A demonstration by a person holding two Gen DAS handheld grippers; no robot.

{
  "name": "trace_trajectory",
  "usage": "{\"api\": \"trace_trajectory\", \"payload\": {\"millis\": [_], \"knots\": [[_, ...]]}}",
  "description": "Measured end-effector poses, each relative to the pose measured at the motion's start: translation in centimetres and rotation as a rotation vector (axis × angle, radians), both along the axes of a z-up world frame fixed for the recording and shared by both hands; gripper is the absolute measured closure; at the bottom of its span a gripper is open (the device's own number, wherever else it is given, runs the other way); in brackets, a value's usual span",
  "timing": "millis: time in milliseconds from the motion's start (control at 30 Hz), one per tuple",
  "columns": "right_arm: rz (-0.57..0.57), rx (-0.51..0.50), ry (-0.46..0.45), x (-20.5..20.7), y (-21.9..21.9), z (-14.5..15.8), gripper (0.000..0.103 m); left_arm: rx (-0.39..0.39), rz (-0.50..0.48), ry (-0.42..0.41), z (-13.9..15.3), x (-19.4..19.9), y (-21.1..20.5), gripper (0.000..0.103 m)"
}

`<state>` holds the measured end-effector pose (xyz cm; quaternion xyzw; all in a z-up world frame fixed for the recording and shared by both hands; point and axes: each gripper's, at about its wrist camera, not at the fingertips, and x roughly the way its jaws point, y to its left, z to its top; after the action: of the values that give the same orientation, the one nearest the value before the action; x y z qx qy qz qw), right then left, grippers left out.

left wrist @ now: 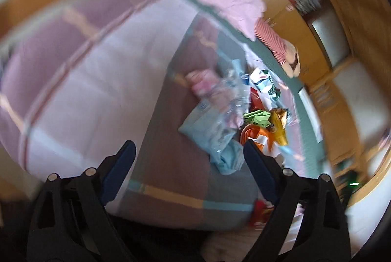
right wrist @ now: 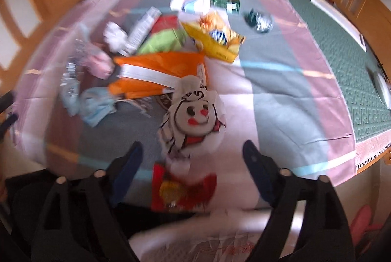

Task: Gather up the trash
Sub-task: 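Grasp the red-and-white cartoon snack bag with the right tool, then grasp the clear blue-printed wrapper with the left tool while the right tool holds the snack bag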

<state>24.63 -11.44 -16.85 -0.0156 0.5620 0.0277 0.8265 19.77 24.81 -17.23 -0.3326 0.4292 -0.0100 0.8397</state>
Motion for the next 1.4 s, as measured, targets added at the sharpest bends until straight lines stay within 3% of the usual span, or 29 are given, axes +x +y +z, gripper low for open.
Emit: {"api": "trace_trajectory", "payload": {"millis": [67,167,400,633,700,767,800,900,967,1067,1233,1333,1400], "knots": [[-0.031,0.003,0.102,1.2,-0.1,-1.6,0.019,-0.078,0.023,0.061,-1.7,0.0,1.3,0.014],[-0.002,0.003,0.123,0.0,-0.2,-1.3,0.019,-0.133,0.016,0.066,-2.1,-0.4,1.6,0.012],[0.127,-0.128,0.185,-3.4,-0.1,-1.5,0.009,-0.177,-0.045,0.069,-2.0,-0.4,0.3,0.010],[0.291,-0.233,0.280,-2.2,1.8,-4.4,0.009,-0.155,-0.029,0.075,-1.8,-1.0,0.7,0.010],[0.314,-0.227,0.295,-1.8,2.0,-5.1,0.015,-0.148,-0.025,0.077,-1.9,-1.0,0.8,0.010],[0.293,-0.186,0.316,-1.2,1.6,-6.0,0.049,-0.143,-0.029,0.082,-2.0,-0.9,0.7,0.010],[0.275,-0.158,0.318,-0.8,1.3,-6.3,0.055,-0.140,-0.032,0.085,-2.0,-0.9,0.6,0.010],[0.258,-0.092,0.249,-0.4,1.1,-5.7,0.067,-0.132,-0.041,0.092,-2.2,-0.8,0.4,0.010],[0.252,-0.023,0.182,-0.5,1.1,-4.3,0.084,-0.130,-0.043,0.097,-2.3,-0.7,0.3,0.010],[0.239,0.079,0.005,-0.7,1.3,-1.2,0.084,-0.138,-0.042,0.094,-2.4,-0.7,0.4,0.010],[0.245,0.240,-0.145,-1.9,2.3,2.9,0.084,-0.126,-0.046,0.091,-2.2,0.1,0.5,0.010],[0.264,0.195,-0.265,-2.6,3.9,4.8,0.084,-0.063,-0.084,0.099,-1.2,2.9,-0.1,0.011],[0.222,0.174,-0.301,-2.7,4.0,5.2,0.084,0.023,-0.193,0.083,-0.6,5.5,-2.1,0.011]]}}
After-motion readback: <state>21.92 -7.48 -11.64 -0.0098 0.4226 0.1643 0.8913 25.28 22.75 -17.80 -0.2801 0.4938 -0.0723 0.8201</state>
